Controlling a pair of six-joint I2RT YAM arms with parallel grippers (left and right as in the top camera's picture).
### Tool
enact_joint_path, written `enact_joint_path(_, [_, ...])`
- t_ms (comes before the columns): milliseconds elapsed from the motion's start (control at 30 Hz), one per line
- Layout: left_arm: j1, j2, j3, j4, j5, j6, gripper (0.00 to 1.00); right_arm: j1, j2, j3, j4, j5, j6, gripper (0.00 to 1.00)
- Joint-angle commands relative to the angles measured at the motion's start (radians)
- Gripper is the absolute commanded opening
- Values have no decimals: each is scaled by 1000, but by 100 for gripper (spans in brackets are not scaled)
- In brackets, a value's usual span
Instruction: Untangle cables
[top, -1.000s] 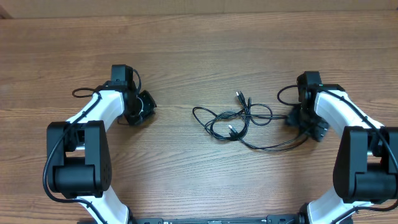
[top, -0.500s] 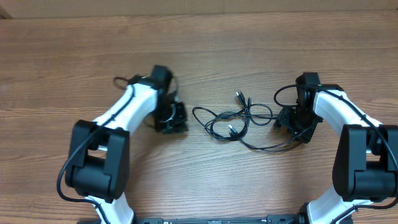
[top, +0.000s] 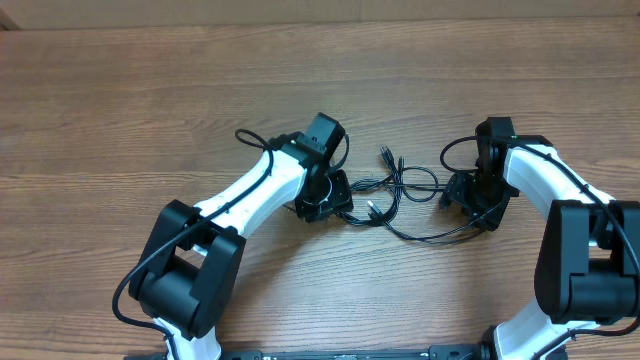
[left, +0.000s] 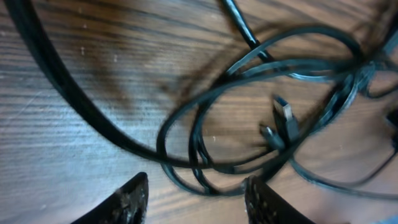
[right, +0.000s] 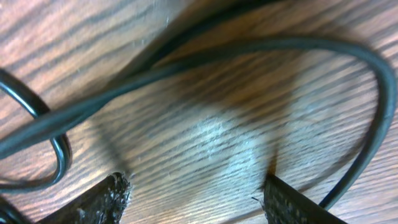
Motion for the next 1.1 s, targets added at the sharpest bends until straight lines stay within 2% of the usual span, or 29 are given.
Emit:
enact_joint_path(0, [-8, 9, -63, 80, -42, -106, 43, 16, 39, -28, -3, -101, -5, 70])
enact_joint_path(33, [-8, 9, -83, 120, -40, -120, 39, 23, 39, -28, -6, -128, -5, 70])
enact_joint_path(167, [-11, 9, -129, 212, -39, -130, 35, 53, 39, -28, -19, -174, -5, 68])
enact_joint_path(300, [-13, 9, -144, 265, -44, -130, 36, 109, 39, -28, -34, -174, -4, 49])
enact_joint_path(467, [-13, 9, -144, 294, -76, -130, 34, 175, 39, -30, -45, -174, 5, 40])
enact_joint_path(567, [-14, 9, -145, 298, -82, -130, 17, 210, 39, -43, -44, -170, 26, 36])
enact_joint_path(733, [-10, 9, -145, 301, -182, -130, 4, 225, 39, -72, -26, -165, 26, 32])
enact_joint_path(900, [37, 9, -145, 315, -246, -130, 4, 225, 39, -103, -23, -135, 26, 18])
enact_joint_path(1067, [157, 9, -145, 311, -260, -121, 4, 224, 39, -132, -35, -10, 26, 14])
